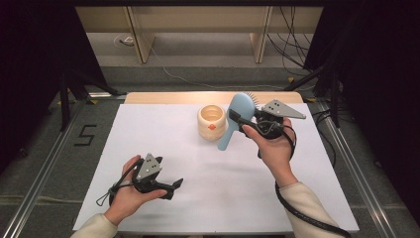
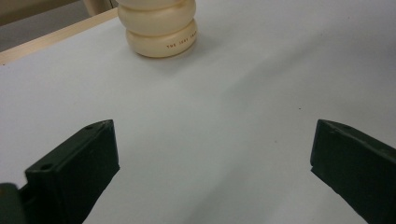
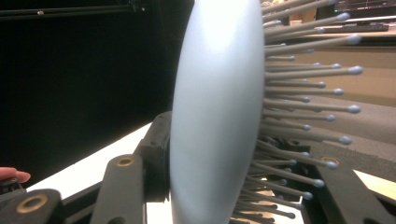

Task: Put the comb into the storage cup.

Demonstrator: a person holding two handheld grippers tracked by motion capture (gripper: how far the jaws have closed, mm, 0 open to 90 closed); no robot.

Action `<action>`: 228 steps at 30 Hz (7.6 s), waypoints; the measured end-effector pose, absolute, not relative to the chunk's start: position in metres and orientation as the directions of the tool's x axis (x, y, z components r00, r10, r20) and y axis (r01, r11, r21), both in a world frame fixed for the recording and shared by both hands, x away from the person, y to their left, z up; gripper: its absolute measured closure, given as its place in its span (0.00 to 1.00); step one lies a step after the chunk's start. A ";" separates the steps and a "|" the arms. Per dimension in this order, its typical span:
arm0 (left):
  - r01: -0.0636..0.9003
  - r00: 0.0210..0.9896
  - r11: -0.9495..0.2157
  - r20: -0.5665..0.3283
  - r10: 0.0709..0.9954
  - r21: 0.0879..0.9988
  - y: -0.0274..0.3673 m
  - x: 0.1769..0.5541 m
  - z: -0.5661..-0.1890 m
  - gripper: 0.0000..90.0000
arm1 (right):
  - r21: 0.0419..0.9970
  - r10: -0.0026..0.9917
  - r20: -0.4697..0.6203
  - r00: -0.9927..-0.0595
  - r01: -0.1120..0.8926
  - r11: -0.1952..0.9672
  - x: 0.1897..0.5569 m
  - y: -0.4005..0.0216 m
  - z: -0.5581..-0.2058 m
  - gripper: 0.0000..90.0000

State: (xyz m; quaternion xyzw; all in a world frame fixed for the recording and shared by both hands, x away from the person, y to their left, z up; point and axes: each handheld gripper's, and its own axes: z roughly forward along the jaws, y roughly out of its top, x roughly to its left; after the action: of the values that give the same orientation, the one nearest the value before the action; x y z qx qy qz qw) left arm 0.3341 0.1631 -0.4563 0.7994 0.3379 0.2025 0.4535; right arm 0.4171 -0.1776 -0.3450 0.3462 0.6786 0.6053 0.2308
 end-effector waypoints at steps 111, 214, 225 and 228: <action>0.363 0.697 -0.353 0.001 0.717 0.862 0.160 0.336 -0.457 0.01 | 0.985 0.790 0.095 -0.606 0.173 0.014 0.466 -0.161 -0.310 0.57; 0.376 0.706 -0.344 -0.026 0.707 0.861 0.157 0.337 -0.460 0.02 | 0.980 0.833 0.098 -0.544 0.198 0.014 0.523 -0.134 -0.318 0.57; 0.375 0.708 -0.344 -0.026 0.706 0.861 0.157 0.337 -0.460 0.02 | 0.979 0.834 0.094 -0.544 0.202 0.021 0.525 -0.131 -0.320 0.57; 0.375 0.708 -0.346 -0.025 0.705 0.860 0.157 0.337 -0.461 0.02 | 0.979 0.834 0.094 -0.544 0.203 0.023 0.525 -0.130 -0.321 0.57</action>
State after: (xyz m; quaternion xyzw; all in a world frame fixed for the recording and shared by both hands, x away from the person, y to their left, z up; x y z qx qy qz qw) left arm 0.3373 0.1566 -0.4605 0.8007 0.3373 0.1790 0.4615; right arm 0.5250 -0.1300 -0.3206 0.3921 0.6612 0.5786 0.2723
